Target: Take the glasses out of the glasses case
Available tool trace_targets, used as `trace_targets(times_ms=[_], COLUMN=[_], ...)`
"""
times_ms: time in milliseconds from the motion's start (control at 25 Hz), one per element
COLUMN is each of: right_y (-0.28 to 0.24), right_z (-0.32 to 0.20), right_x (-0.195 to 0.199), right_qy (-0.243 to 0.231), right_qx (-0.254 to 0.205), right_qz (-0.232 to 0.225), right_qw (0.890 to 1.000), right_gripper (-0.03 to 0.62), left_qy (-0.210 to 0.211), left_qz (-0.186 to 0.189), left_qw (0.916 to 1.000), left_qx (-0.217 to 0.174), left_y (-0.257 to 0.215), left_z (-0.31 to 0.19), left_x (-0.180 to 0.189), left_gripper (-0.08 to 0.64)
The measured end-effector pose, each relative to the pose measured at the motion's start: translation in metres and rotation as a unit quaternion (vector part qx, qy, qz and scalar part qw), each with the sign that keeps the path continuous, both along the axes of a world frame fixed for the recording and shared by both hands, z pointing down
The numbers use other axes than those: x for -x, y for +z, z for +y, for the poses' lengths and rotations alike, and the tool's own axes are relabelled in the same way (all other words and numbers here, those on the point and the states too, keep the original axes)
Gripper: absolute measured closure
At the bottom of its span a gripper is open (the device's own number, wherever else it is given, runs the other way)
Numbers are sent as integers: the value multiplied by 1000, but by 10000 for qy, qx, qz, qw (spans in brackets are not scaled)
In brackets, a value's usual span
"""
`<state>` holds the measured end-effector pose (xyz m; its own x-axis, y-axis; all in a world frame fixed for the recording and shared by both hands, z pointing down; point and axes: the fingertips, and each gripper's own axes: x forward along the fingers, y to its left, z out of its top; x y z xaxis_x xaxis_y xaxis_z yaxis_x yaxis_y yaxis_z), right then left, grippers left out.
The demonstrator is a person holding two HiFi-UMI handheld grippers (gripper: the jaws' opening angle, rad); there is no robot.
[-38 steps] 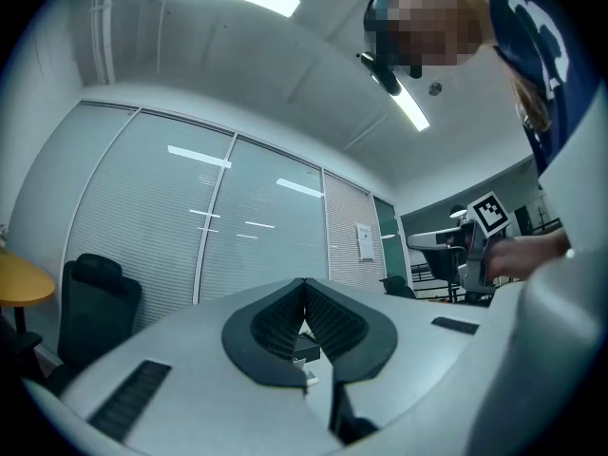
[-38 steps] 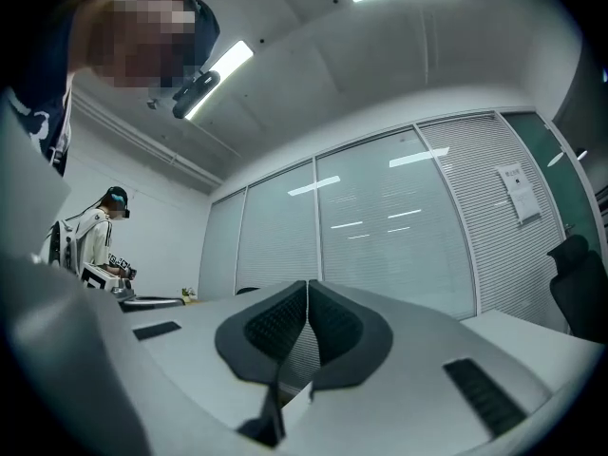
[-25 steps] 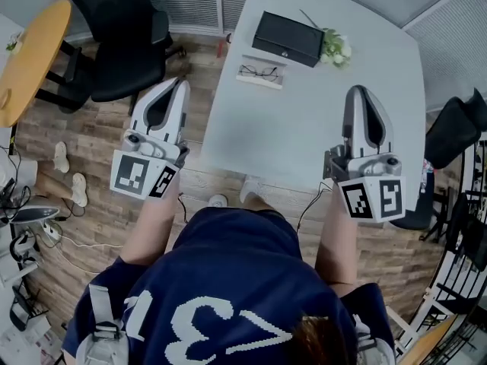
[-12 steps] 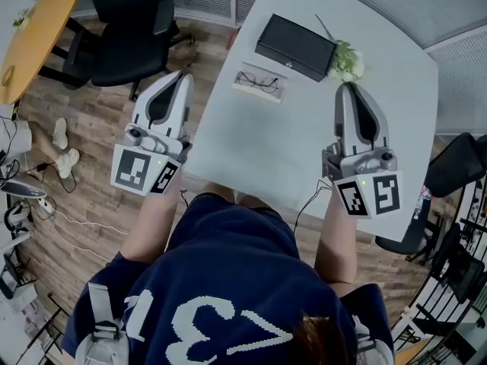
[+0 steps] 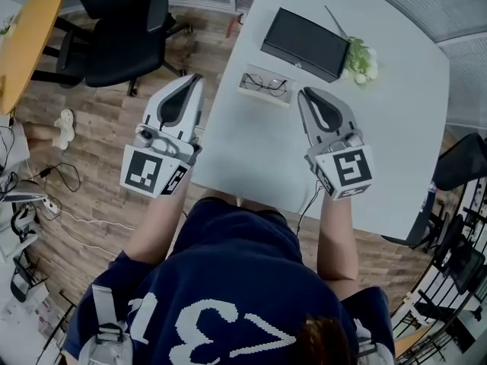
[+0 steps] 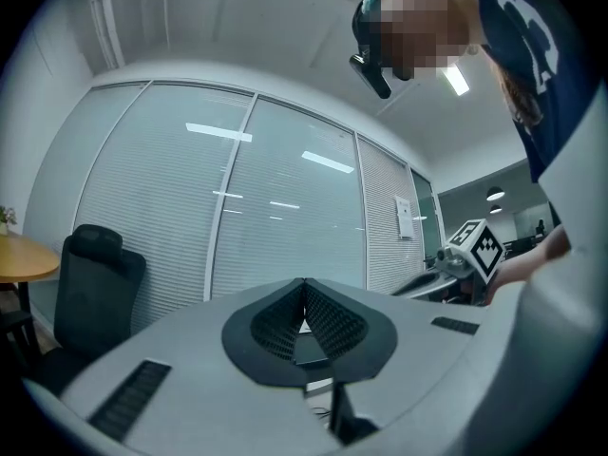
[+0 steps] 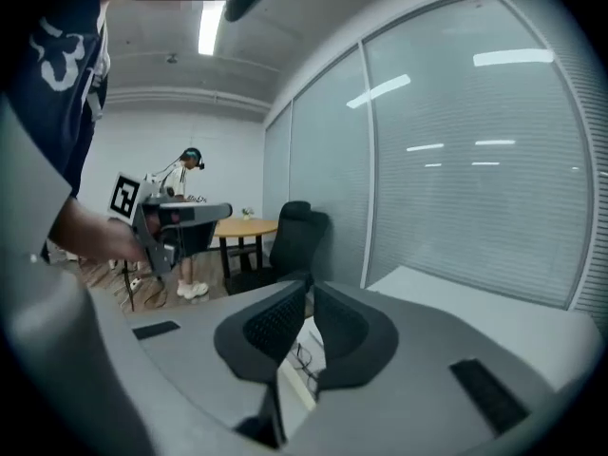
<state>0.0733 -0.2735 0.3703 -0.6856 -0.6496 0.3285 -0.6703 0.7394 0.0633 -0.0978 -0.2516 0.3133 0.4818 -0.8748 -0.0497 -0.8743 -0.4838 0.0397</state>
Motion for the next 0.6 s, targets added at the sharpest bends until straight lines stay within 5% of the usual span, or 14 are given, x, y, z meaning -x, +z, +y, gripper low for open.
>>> trace_targets(times_ms=[280,600], right_y=[118,220], right_z=[-29,-44], right_x=[41,56], right_qy=[-680,-1126], right_qx=[823,1603], right_qz=[1326,2588], right_qw=[9854,9458], right_gripper=[508,505], left_qy=[13,-137], left_qz=[11,8], left_qw=[9994,9977], left_qx=[343,664], left_y=[30,57], left_z=[-10,-9], left_x=[12,30], left_gripper=[546,546])
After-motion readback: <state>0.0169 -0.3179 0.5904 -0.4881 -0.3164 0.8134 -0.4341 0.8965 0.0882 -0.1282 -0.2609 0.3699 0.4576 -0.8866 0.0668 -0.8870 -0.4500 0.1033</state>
